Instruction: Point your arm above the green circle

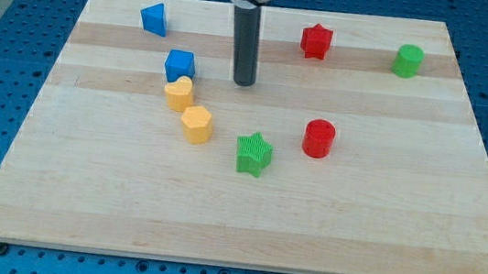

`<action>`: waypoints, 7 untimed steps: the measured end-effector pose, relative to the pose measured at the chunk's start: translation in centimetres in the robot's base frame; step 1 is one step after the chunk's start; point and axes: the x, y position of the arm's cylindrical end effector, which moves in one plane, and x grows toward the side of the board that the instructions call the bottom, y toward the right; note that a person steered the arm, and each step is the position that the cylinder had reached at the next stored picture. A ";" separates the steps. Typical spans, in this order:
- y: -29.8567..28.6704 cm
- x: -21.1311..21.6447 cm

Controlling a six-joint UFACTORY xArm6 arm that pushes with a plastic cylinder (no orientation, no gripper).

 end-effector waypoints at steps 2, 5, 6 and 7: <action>6.8 -0.7; 18.5 -7.9; 21.6 -11.3; 25.3 -11.5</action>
